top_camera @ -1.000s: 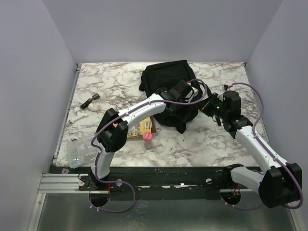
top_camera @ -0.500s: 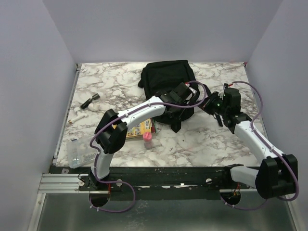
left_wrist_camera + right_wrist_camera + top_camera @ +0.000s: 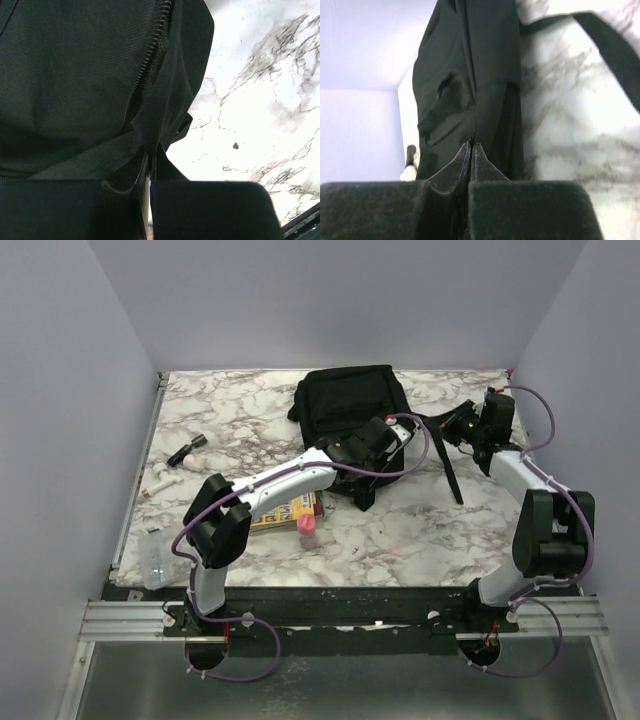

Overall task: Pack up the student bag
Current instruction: Unzip the student bag at the center of the board.

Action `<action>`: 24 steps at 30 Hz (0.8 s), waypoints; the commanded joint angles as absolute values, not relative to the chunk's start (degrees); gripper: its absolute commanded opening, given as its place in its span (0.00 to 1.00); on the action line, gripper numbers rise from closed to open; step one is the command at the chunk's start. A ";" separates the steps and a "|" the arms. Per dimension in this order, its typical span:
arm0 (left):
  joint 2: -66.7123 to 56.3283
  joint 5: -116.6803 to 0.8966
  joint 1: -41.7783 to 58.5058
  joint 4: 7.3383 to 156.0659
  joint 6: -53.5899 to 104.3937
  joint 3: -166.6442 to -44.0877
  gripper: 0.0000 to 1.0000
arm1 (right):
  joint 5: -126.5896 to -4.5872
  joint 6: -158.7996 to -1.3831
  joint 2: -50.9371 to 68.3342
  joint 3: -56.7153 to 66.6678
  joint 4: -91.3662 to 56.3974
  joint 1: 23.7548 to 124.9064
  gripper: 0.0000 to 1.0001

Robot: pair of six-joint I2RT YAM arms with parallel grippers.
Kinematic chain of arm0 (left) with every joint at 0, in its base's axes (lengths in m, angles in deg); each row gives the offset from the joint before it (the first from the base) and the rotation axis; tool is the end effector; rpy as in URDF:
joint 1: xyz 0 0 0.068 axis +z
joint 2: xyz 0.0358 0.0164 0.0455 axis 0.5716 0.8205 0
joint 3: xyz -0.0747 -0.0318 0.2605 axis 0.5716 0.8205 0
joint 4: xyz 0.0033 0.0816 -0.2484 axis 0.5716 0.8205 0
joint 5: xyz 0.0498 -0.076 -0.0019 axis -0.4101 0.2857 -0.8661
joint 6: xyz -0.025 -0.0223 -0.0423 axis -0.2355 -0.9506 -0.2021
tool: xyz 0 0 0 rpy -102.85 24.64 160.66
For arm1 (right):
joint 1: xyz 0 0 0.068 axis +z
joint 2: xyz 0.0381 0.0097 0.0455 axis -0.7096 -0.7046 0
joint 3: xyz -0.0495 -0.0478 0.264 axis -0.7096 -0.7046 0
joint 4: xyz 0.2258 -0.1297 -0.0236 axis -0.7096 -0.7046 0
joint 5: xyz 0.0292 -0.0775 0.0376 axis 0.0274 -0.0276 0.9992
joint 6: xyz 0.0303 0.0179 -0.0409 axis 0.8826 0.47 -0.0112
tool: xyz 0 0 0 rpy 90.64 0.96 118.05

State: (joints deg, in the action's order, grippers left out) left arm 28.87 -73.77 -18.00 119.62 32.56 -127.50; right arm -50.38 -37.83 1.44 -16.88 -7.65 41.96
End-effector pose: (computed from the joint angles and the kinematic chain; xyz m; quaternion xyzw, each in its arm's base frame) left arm 0.2628 -0.3391 0.2714 0.3656 0.8668 -0.1048 0.3225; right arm 0.3450 -0.0056 0.2421 0.2700 0.7900 0.3583 0.4178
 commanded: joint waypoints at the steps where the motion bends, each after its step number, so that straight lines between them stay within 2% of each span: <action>1: 25.33 -76.26 -19.90 120.99 34.50 -125.00 0.00 | -55.15 -37.34 -6.10 -8.60 -1.26 39.77 0.01; 9: 25.39 -71.69 -20.70 120.89 33.84 -125.88 0.00 | -57.46 -43.06 -17.28 3.53 -7.45 39.59 0.01; 14: 26.93 -63.03 -20.68 121.72 31.27 -128.04 0.00 | -60.16 -53.53 -16.35 8.05 -24.76 41.56 0.02; 15: 27.41 -60.82 -20.73 122.81 30.33 -129.11 0.03 | -62.41 -54.90 -14.78 7.00 -26.97 42.36 0.13; 16: 28.03 -59.24 -20.67 123.95 29.71 -130.46 0.13 | -64.05 -56.20 -12.59 5.25 -27.81 43.16 0.25; 17: 28.36 -57.89 -20.65 124.75 29.09 -131.41 0.26 | -65.02 -56.78 -10.82 3.15 -28.52 43.62 0.33; 18: 28.27 -56.95 -20.55 125.22 28.62 -132.09 0.35 | -65.41 -57.25 -9.06 1.65 -29.21 43.79 0.39; 20: 27.16 -54.71 -20.27 125.27 27.86 -132.16 0.49 | -65.77 -58.17 -6.02 -1.48 -30.74 44.18 0.45; 24: 23.89 -52.55 -19.23 125.19 26.88 -131.51 0.61 | -65.11 -57.24 2.67 -7.89 -31.60 46.90 0.50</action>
State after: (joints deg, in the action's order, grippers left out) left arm 28.00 -58.58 -20.07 123.38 28.97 -130.78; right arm -62.92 -55.12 -5.05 -2.93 -26.69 44.34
